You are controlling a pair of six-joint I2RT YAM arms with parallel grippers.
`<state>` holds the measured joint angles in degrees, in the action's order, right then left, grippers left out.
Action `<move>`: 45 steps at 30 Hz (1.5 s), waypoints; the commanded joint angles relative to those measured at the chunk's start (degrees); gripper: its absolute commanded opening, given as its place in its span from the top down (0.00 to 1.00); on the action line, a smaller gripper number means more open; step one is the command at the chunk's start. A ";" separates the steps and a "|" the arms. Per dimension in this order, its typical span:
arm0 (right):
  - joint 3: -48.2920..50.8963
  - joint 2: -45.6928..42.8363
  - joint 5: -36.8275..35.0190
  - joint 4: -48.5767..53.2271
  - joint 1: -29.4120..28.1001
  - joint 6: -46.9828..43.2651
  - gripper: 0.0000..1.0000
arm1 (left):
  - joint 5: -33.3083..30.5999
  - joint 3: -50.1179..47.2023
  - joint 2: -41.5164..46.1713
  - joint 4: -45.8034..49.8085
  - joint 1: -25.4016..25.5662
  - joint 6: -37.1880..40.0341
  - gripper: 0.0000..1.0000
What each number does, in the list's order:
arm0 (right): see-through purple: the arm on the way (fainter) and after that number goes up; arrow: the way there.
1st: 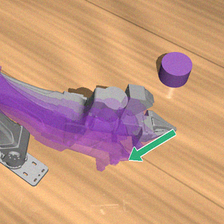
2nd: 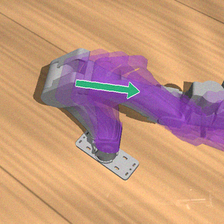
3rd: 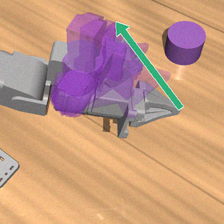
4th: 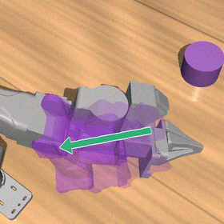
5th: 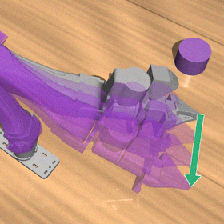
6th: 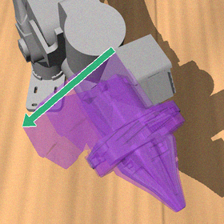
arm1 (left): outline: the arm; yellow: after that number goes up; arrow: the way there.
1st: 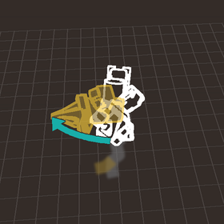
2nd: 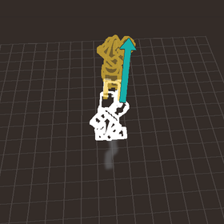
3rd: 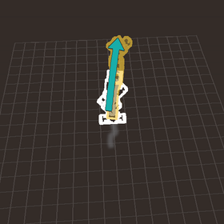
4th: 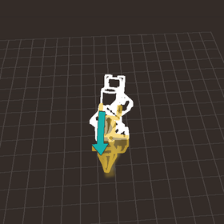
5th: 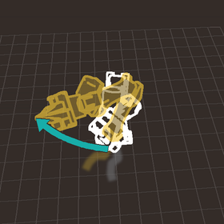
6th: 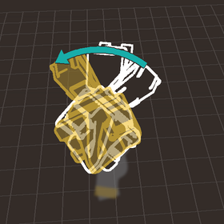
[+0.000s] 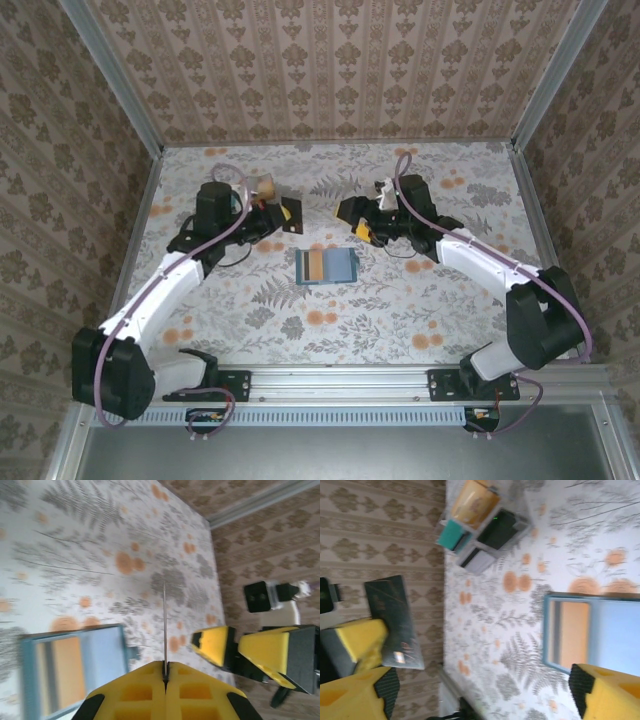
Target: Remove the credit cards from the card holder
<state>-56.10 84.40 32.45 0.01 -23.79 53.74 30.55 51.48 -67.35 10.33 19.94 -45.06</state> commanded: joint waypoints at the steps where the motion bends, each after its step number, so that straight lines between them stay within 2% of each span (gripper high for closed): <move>1: -0.59 -2.34 -5.71 9.76 1.00 -6.05 0.04 | -7.24 2.96 2.84 14.28 -2.03 13.47 1.00; 3: 0.44 -2.81 -5.99 9.88 1.67 -5.95 0.01 | -9.64 3.53 3.74 16.18 -2.69 19.56 1.00; 8: 2.63 -4.33 -6.71 10.06 2.83 -5.64 0.00 | -16.47 7.16 1.95 20.62 -3.43 33.12 1.00; 12: 3.40 -6.37 -6.89 11.27 3.64 -6.12 0.00 | -16.88 10.63 -2.08 20.82 -3.33 44.81 1.00; 17: 3.71 -8.15 -6.65 13.58 4.47 -8.13 0.00 | -21.93 17.09 -10.31 24.30 -3.29 57.40 1.00; 26: 4.75 -9.21 -5.25 15.17 5.46 -7.95 0.00 | -20.50 29.47 -26.45 32.28 -3.02 80.13 1.00; 35: 4.61 -9.79 -5.53 15.83 5.43 -8.09 0.00 | -20.03 37.80 -36.75 36.33 -4.19 91.52 1.00; 45: 3.76 -8.11 -5.13 15.90 5.45 -7.53 0.00 | -19.87 43.17 -44.83 36.78 -5.17 94.19 1.00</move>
<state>-51.33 75.92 26.55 14.59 -18.57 46.39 10.00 92.66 -110.74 44.99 15.27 46.37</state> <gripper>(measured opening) 0.995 0.048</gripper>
